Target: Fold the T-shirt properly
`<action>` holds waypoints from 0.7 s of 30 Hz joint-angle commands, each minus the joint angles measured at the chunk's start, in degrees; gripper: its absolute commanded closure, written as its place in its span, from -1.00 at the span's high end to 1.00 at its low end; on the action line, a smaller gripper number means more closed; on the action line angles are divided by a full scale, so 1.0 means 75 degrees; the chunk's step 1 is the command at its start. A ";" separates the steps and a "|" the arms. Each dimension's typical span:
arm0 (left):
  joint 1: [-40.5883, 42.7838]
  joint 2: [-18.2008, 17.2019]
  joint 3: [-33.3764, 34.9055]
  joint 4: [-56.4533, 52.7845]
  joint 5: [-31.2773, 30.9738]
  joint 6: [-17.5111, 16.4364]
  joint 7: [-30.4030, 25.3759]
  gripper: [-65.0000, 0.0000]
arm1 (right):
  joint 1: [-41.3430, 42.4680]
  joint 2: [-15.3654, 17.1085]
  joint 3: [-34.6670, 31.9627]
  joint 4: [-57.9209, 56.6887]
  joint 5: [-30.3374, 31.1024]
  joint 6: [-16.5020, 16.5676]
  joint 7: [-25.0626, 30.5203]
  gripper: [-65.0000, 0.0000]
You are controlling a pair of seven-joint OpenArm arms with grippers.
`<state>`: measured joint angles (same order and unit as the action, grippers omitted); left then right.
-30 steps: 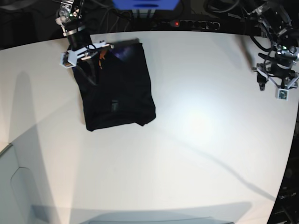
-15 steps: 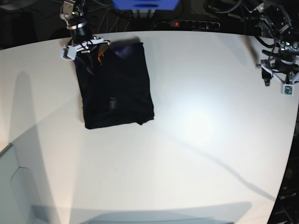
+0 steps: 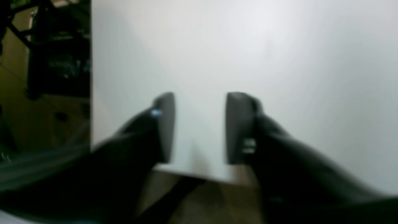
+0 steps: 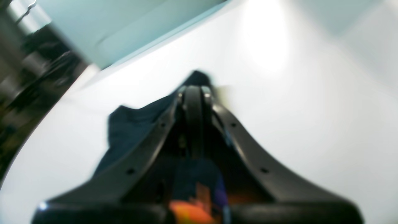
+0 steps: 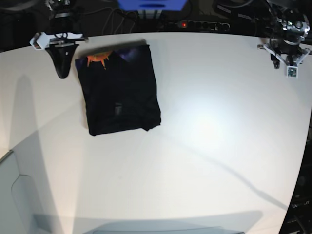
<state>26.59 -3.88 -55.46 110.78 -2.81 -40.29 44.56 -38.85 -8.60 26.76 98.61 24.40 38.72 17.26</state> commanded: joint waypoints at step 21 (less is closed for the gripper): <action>0.0798 0.1391 -0.1824 -0.0898 -0.0018 0.0039 -0.0156 -1.00 | 0.0075 0.1434 -0.0984 -0.2616 0.0069 0.0171 -0.0126 -1.00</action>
<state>31.86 7.25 -68.60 103.37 -2.66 -40.29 44.31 -37.52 1.93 19.38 78.37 24.73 38.70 16.12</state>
